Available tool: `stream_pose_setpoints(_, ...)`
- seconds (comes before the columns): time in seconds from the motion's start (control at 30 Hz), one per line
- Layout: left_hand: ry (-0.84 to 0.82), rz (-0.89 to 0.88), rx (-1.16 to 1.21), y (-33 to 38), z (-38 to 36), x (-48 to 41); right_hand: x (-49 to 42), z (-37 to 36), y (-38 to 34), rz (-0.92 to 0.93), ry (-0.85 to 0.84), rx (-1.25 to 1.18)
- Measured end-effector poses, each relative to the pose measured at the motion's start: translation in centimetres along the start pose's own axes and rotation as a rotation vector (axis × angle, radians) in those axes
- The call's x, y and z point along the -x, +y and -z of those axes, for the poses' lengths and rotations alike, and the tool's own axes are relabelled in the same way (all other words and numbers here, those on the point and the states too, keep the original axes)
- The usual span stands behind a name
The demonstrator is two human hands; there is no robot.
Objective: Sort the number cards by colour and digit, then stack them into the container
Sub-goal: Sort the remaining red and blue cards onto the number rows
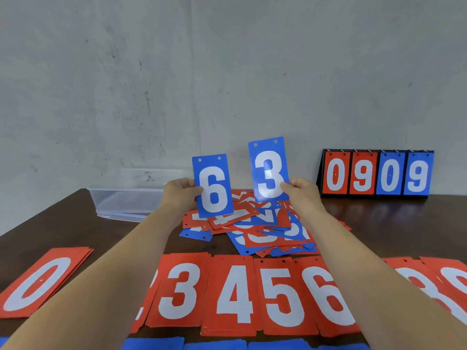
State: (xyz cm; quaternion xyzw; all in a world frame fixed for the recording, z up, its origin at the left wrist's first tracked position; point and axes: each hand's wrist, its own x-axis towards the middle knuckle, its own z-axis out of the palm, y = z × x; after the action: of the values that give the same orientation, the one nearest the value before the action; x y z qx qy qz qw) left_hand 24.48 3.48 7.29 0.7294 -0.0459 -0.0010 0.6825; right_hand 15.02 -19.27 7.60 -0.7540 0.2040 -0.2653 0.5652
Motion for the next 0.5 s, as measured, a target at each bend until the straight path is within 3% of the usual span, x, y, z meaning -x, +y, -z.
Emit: stream_pose_setpoints(0.5,-0.115,-0.074,0.063,0.6,12.0,10.2,16.9,-5.4,-3.9,0.049,-0.050,-0.145)
